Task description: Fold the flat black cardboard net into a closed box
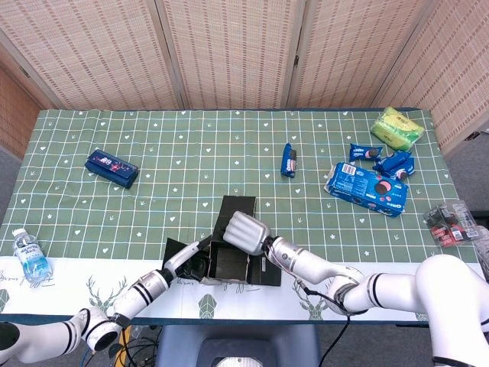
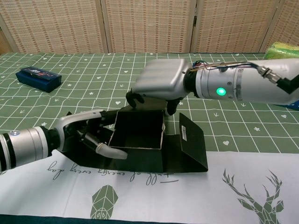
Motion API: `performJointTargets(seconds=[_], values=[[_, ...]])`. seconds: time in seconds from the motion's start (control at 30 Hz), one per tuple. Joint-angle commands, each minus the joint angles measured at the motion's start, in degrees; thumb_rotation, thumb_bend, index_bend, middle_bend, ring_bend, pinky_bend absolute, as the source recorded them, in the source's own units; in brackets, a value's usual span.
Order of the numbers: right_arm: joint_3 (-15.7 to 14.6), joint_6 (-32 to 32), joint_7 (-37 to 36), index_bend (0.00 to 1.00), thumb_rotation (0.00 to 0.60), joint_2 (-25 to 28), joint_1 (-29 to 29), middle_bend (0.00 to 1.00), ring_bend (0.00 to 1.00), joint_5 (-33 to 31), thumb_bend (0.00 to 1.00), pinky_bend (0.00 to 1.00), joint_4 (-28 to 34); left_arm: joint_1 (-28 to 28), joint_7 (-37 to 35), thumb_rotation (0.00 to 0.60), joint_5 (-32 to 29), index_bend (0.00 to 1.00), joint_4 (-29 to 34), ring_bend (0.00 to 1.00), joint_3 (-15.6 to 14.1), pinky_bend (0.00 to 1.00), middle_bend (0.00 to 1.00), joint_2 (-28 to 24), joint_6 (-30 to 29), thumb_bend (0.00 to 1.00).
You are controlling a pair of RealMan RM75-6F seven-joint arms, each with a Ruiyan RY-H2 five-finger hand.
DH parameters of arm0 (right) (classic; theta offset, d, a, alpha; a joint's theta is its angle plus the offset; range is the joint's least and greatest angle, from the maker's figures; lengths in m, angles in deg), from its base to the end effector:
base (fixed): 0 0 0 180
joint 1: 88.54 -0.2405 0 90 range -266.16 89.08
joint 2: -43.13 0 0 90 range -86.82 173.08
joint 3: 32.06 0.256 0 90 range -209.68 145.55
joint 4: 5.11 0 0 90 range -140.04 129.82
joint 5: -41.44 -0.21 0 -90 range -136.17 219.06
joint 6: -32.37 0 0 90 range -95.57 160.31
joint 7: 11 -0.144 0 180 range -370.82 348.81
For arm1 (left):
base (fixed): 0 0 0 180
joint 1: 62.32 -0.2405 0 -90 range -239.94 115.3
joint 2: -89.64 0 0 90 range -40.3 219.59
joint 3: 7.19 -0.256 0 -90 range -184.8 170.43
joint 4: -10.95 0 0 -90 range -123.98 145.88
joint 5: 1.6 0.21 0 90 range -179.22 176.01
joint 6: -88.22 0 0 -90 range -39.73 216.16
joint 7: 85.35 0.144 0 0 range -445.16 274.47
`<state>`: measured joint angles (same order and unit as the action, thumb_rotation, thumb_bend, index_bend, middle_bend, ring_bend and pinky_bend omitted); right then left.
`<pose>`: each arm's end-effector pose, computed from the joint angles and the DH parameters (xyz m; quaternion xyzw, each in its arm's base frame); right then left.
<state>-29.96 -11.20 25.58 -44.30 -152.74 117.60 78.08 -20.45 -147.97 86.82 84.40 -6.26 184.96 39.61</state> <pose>-0.0468 -0.3442 -0.0505 0.9119 0.0029 0.2751 0.3046 -0.1611 0.2958 -0.0802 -0.5348 -0.7281 -0.4267 0.0419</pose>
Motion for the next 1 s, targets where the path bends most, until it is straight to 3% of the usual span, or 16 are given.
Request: performJointTargets(seconds=[0.03, 0.17, 0.3, 0.4, 0.7, 1.0], values=[[0.2, -0.5, -0.1, 0.30, 0.600, 0.2, 0.4, 0.34, 0.72, 0.1, 0.37, 0.82, 0.3, -0.2, 0.3, 0.600, -0.3, 0.10, 0.1, 0.58, -0.1, 0.65, 0.07, 0.0, -0.3, 0.11], [0.8, -2.1, -0.3, 0.29, 0.600, 1.5, 1.7, 0.29, 0.72, -0.8, 0.37, 0.82, 2.3, -0.4, 0.8, 0.600, -0.8, 0.14, 0.6, 0.58, -0.1, 0.65, 0.11, -0.1, -0.7, 0.11], [1.7, -4.8, -2.0, 0.14, 0.600, 4.1, 4.3, 0.21, 0.71, -3.2, 0.37, 0.82, 6.3, -0.8, 1.0, 0.600, -0.9, 0.17, 1.8, 0.58, -0.3, 0.65, 0.15, -0.9, -1.4, 0.11], [2.2, -6.9, -5.0, 0.11, 0.600, 6.1, 6.6, 0.19, 0.70, -4.2, 0.37, 0.82, 9.1, -1.1, 0.9, 0.600, -0.9, 0.19, 2.9, 0.59, -0.5, 0.65, 0.18, -1.8, -1.8, 0.11], [3.0, -13.6, -17.9, 0.09, 0.600, 11.2, 13.5, 0.18, 0.69, -1.8, 0.37, 0.82, 14.5, -1.5, -1.6, 0.600, -0.8, 0.21, 5.9, 0.59, -1.2, 0.66, 0.21, -5.5, -2.1, 0.11], [-0.2, -20.5, -29.5, 0.09, 0.600, 12.4, 21.2, 0.18, 0.66, 5.2, 0.37, 0.82, 13.6, -2.3, -5.8, 0.600, -0.3, 0.22, 10.0, 0.59, -1.9, 0.66, 0.23, -11.9, -3.2, 0.11]])
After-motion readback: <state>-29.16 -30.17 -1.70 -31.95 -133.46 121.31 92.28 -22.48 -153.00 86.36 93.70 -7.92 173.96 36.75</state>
